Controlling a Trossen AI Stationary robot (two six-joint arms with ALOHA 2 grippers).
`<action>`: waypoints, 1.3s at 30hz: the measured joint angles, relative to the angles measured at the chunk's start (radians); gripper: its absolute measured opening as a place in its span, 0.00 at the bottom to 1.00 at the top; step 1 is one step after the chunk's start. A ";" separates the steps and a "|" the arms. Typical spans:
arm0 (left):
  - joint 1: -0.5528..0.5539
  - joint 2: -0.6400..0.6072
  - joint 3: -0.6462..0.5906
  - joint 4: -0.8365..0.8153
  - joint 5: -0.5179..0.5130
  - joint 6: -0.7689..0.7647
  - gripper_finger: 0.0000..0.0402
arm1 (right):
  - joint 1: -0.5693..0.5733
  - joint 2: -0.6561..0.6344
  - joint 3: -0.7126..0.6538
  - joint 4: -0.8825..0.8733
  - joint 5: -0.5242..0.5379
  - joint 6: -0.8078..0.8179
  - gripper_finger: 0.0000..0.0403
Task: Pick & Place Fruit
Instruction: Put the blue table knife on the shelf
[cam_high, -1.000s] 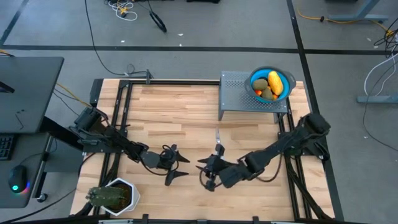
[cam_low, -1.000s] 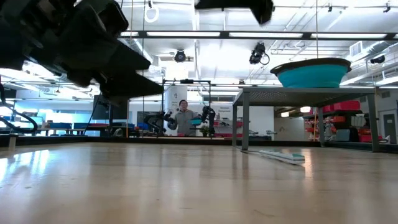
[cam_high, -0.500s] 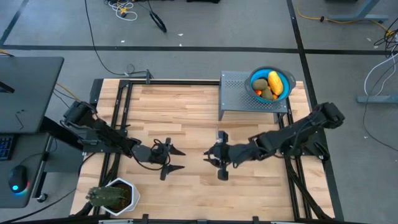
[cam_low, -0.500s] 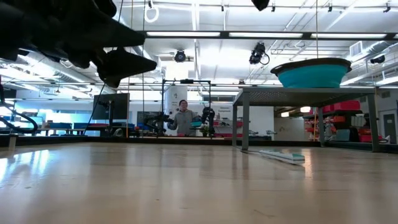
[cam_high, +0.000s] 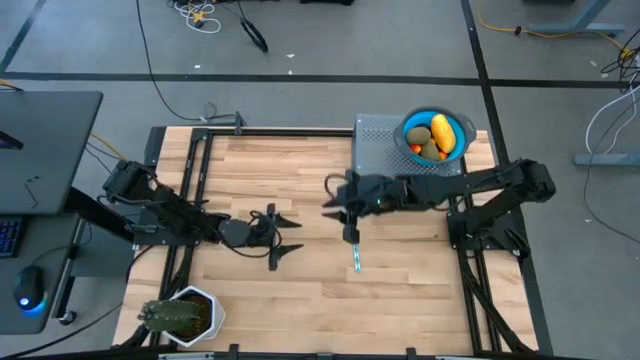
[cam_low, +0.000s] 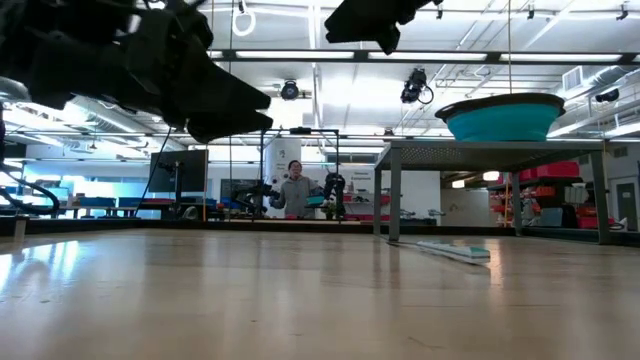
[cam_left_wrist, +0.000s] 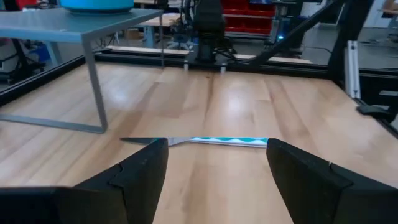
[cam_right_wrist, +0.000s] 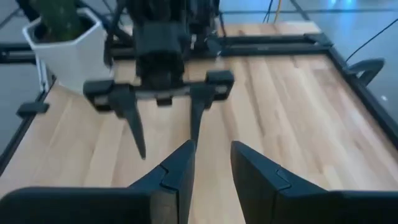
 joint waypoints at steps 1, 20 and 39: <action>0.018 0.000 0.000 0.000 0.020 0.001 0.69 | -0.014 -0.005 0.000 0.006 -0.011 -0.010 0.28; 0.216 0.001 0.000 -0.017 0.155 0.124 0.69 | 0.166 -0.007 -0.153 -0.074 0.304 0.507 0.28; 0.412 0.001 0.000 -0.021 0.506 0.255 0.69 | 0.280 0.242 0.026 -0.277 0.244 0.997 0.28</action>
